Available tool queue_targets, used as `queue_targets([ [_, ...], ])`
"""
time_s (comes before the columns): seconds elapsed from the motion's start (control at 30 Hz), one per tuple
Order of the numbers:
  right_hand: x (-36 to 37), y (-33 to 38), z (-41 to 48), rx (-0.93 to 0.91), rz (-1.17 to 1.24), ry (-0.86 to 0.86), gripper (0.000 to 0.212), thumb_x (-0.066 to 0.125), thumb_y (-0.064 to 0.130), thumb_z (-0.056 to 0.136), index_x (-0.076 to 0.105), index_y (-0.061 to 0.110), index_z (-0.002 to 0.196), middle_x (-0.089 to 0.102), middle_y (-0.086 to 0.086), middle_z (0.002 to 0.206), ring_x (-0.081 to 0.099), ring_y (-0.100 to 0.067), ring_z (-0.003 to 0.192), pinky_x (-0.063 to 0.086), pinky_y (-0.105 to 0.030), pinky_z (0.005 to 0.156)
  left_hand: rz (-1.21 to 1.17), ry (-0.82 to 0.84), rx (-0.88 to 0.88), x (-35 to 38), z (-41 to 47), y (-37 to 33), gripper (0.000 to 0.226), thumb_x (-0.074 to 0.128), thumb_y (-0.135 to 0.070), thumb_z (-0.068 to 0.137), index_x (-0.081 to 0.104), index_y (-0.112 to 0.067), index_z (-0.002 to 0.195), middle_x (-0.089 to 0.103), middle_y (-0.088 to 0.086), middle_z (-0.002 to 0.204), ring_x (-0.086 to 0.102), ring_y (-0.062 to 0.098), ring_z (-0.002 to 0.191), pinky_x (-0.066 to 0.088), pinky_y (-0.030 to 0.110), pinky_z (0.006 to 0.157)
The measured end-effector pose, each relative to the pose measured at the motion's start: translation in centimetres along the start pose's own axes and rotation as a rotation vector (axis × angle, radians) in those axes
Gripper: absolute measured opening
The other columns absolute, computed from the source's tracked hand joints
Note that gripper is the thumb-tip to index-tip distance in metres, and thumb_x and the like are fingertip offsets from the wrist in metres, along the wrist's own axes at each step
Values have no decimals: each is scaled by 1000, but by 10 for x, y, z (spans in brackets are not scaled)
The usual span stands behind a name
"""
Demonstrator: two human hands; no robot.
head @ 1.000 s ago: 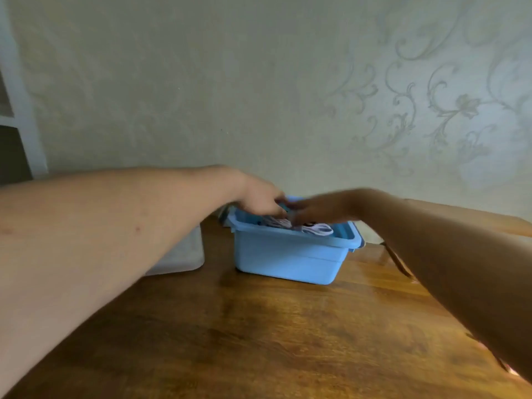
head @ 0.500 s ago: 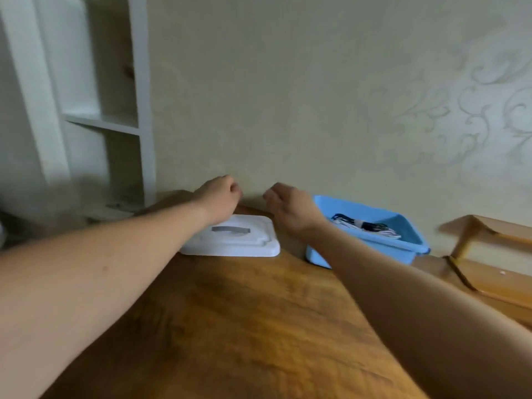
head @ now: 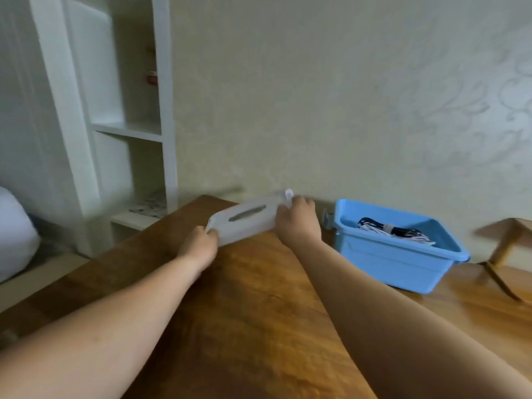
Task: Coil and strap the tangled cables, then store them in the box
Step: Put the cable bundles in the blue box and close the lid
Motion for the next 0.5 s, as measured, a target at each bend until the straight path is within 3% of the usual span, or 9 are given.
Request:
queue_targets([
  [0.07,-38,22,0,-131,25,-136,49,39,31,111,44,12,155,44,-9,145,60,-33,105,40,-36,84,-262,0,9,11,-4,-29,41,36,-33,111,59,-9,135,65,16,122,62,34,106,51,45,93],
  [0.17,-109,7,5,-146,29,-317,46,41,26,110,48,12,153,47,-11,142,58,-34,110,41,-35,88,-477,91,117,46,-19,-90,44,40,-35,113,54,-13,148,63,14,135,61,31,120,50,51,111],
  [0.3,-203,-75,-6,18,-112,-446,42,41,20,104,61,10,140,54,-20,133,56,-40,117,41,-38,93,-351,105,370,100,-54,-169,43,45,-41,113,61,-14,143,66,10,141,61,33,128,48,40,109],
  [0.4,-236,-134,-25,152,-173,-407,43,42,19,105,60,9,143,59,-23,136,54,-40,126,43,-41,100,-219,207,454,139,-83,-195,50,37,-55,110,61,-23,140,67,5,135,58,34,129,47,49,111],
  [0.5,-241,-174,-36,248,-220,-306,36,40,29,108,68,8,116,68,-24,125,61,-40,112,46,-40,89,-5,147,474,162,-92,-198,47,33,-53,110,65,-22,127,66,9,130,54,38,127,45,53,109],
])
Point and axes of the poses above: each hand's wrist, its own z-axis towards the middle knuckle, its own x-axis out of the palm, y = z × x, the point moved 3 cm from there along z, towards the middle knuckle
